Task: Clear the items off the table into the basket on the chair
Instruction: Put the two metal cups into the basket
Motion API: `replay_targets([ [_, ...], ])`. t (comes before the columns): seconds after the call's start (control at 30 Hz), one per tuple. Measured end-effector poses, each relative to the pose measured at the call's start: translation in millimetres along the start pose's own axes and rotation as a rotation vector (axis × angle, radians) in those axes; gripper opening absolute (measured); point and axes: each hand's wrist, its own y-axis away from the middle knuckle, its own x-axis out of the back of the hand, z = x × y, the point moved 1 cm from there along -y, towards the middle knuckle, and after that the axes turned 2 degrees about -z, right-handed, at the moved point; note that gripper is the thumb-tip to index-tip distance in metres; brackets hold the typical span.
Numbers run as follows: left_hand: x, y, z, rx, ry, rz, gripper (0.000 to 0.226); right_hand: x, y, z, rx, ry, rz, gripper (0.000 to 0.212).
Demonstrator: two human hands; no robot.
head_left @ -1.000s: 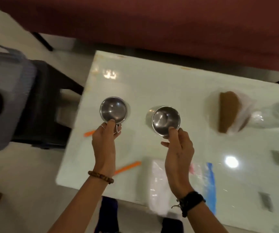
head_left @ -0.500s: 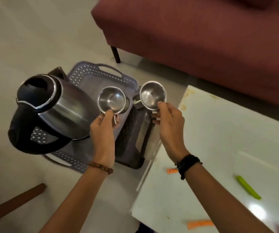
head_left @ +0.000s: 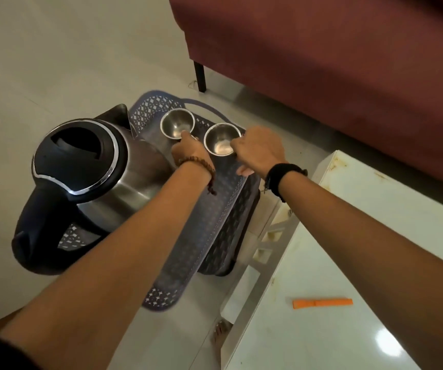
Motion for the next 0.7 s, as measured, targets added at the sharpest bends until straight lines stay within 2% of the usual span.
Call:
replay_targets([
  [0.1, -1.7, -6.8, 1.9, -0.059, -0.104, 0.013, 0.034, -8.6, -3.0, -6.2, 0.016, 0.145, -0.005, 0.037],
  [0.2, -1.7, -7.9, -2.8, -0.123, -0.222, 0.020, 0.034, -14.0, -4.3, -6.9, 0.022, 0.169, 0.032, 0.020],
  [0.4, 3.4, -2.0, -12.5, -0.233, -0.280, -0.022, 0.033, -17.8, 1.4, 3.1, 0.114, 0.211, 0.130, 0.023],
  [0.5, 1.6, 19.7, -17.0, -0.295, -0.333, -0.034, 0.033, -8.3, 18.8, 12.9, 0.285, 0.016, 0.286, 0.025],
  [0.57, 6.7, 53.0, -22.5, -0.466, -0.311, -0.056, 0.046, -1.2, 40.4, 26.2, 0.380, -0.175, 0.374, 0.020],
  [0.63, 14.7, 98.5, -44.6, -0.679, -0.354, -0.163, 0.048, 6.6, 68.0, 52.4, 0.371, -0.358, 0.402, 0.017],
  [0.7, 26.4, 147.4, -86.5, -0.742, -0.447, -0.367, 0.043, 13.0, 101.8, 91.7, 0.304, -0.464, 0.393, 0.018],
])
